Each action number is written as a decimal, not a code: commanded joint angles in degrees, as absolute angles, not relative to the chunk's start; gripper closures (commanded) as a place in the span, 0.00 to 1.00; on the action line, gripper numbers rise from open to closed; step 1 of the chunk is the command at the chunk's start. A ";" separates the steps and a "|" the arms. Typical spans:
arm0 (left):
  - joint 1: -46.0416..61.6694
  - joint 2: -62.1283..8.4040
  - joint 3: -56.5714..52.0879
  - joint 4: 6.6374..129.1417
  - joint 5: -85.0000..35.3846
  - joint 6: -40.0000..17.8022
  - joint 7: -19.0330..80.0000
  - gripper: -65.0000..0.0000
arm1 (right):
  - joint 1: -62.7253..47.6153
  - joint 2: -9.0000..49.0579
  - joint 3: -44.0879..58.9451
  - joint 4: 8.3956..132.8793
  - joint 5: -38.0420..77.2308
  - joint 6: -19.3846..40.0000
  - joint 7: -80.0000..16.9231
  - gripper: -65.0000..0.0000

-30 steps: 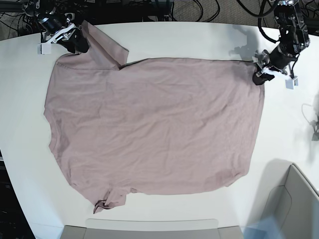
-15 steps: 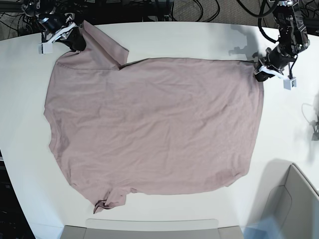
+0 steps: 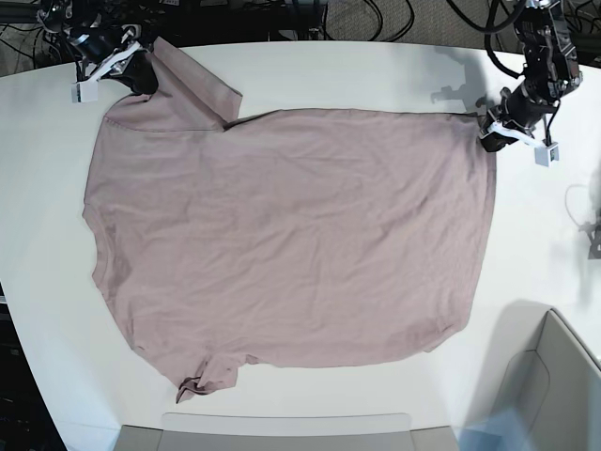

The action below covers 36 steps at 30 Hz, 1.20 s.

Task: Fold the T-shirt properly
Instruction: 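Close both grippers on the shoulder corners of the pink shirt, then lift the shoulder edge with both grippers and fold it over the body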

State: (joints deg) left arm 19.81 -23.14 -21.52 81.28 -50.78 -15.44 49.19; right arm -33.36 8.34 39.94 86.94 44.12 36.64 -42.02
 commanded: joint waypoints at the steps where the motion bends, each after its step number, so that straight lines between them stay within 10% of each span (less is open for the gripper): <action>1: 20.44 -23.34 -21.41 81.19 -48.13 -14.11 51.91 1.00 | -34.07 8.75 40.04 86.99 41.71 35.38 -43.74 1.00; 36: 27.12 -21.41 -30.81 102.55 -48.04 -13.76 57.10 1.00 | -36.62 8.22 51.21 108.44 39.52 34.86 -43.74 1.00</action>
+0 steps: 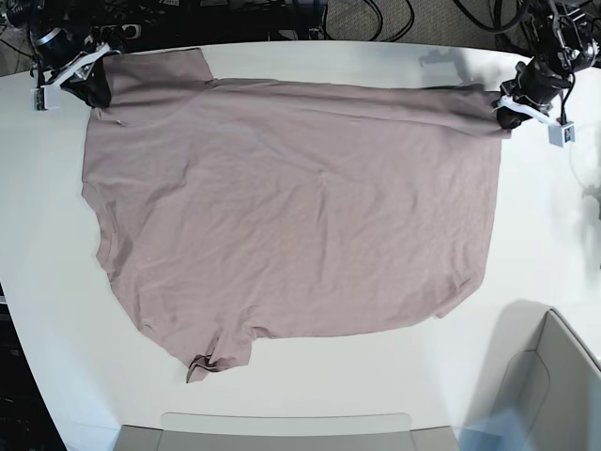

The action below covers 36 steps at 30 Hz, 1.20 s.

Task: Fold the T-shirt properly
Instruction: 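Lift the shoulder edge with both grippers and fold it over the body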

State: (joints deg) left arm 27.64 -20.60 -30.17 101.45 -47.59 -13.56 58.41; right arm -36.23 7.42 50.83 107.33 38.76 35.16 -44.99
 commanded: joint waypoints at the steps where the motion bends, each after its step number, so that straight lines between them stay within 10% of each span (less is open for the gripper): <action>1: 25.98 -21.41 -30.81 102.46 -48.04 -13.67 57.36 1.00 | -35.30 8.22 51.12 108.53 37.41 34.86 -43.74 1.00; 36: 3.47 -21.41 -24.75 92.79 -37.23 -7.34 57.54 1.00 | -0.48 9.01 32.75 98.15 2.07 35.12 -52.79 1.00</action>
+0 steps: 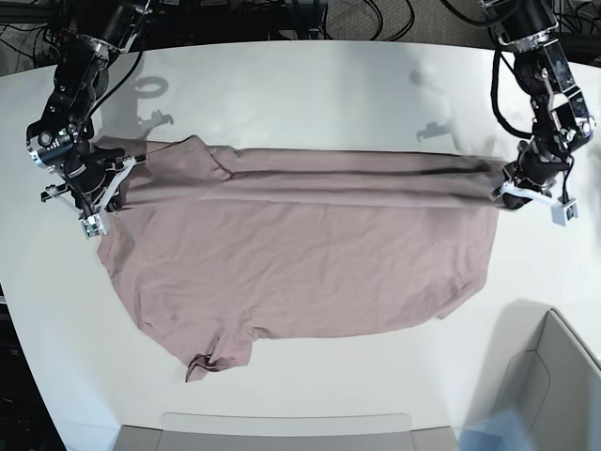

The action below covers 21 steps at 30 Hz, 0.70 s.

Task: Fold the T-shirt properly
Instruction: 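Lift the shoulder edge with both grippers and fold it over the body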

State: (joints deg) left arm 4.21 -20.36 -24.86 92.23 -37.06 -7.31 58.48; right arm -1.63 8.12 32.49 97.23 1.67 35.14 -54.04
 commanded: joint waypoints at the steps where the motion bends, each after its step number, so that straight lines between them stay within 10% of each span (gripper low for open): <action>1: 2.86 -21.58 -23.87 92.18 -37.23 -7.34 57.54 1.00 | 0.13 9.01 32.75 97.36 2.07 35.12 -52.79 1.00; 21: -8.31 -21.76 -21.93 79.16 -35.82 -7.52 57.01 1.00 | 12.26 10.51 32.66 83.21 1.89 35.03 -52.62 1.00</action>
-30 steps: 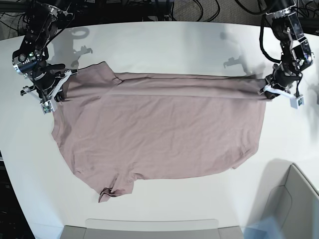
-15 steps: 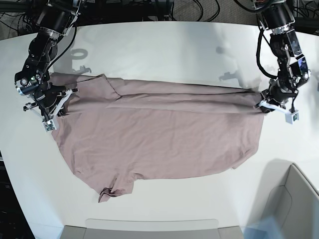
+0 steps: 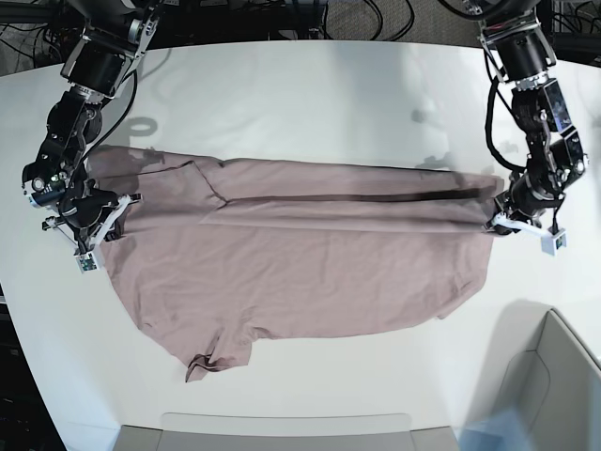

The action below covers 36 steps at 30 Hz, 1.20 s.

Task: Fold the T-shirt properly
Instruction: 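Lift the shoulder edge with both grippers and fold it over the body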

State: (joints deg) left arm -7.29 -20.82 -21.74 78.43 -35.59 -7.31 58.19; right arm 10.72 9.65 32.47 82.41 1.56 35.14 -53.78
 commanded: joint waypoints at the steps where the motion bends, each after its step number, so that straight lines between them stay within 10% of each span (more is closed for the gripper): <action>1: -9.10 -21.76 -21.93 77.49 -35.82 -7.52 57.01 1.00 | 12.70 10.51 32.66 82.33 1.89 35.03 -52.62 1.00; 24: -11.47 -23.43 -20.18 78.55 -35.82 -7.25 56.84 0.81 | 12.53 10.51 33.19 86.73 2.51 35.12 -46.02 0.83; 36: -4.35 -22.37 -12.97 86.81 -35.91 -7.69 56.84 1.00 | 3.56 9.10 32.75 91.74 2.51 35.38 -45.93 0.85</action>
